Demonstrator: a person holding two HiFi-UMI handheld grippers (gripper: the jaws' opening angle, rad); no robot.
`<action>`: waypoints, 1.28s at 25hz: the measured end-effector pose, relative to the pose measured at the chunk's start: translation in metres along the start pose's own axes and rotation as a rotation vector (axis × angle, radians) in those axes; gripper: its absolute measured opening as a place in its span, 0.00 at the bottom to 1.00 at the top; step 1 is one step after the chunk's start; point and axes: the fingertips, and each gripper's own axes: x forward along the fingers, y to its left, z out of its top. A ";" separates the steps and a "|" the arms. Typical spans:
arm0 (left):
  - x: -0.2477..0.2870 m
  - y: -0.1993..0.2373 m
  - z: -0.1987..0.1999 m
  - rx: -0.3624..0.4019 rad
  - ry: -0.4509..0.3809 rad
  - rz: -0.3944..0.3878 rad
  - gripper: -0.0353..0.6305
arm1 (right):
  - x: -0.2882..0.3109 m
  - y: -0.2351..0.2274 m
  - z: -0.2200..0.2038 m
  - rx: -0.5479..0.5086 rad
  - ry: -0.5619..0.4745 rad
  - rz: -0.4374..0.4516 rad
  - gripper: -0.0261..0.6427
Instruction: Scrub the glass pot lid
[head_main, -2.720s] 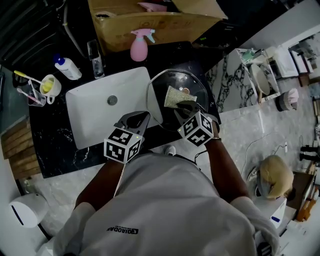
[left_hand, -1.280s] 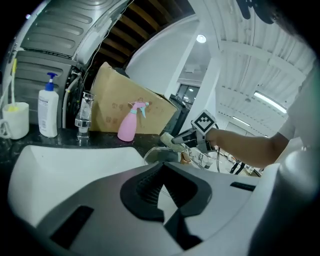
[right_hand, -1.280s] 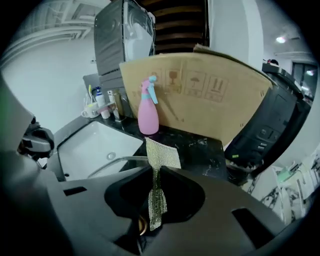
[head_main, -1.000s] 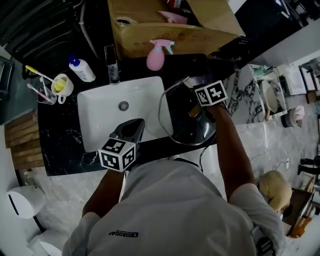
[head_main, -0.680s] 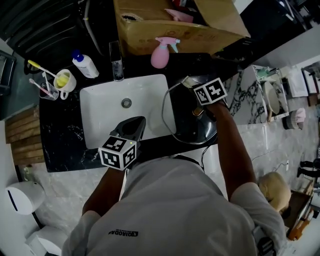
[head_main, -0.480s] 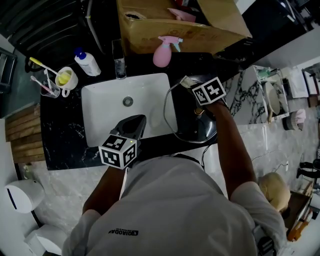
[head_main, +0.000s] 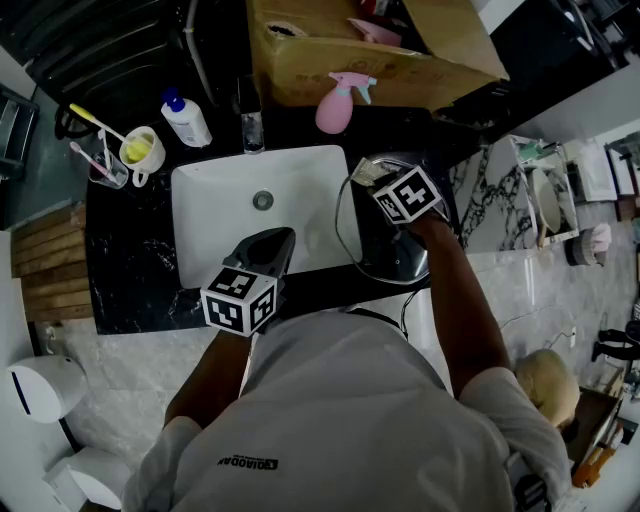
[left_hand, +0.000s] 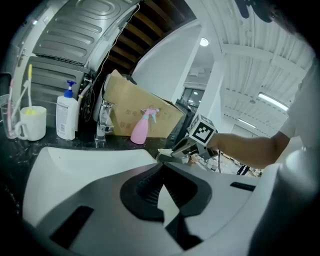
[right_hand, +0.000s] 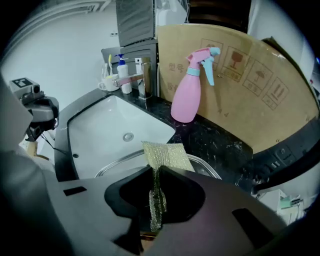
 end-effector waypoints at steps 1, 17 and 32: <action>-0.001 0.000 0.000 0.001 -0.001 0.000 0.07 | 0.000 0.003 0.000 -0.012 0.004 -0.004 0.16; -0.020 0.002 -0.007 0.033 0.013 -0.022 0.07 | -0.002 0.048 0.002 -0.118 0.024 -0.031 0.16; -0.021 -0.019 -0.021 0.118 0.046 -0.006 0.07 | -0.010 0.104 -0.018 -0.378 -0.033 -0.030 0.16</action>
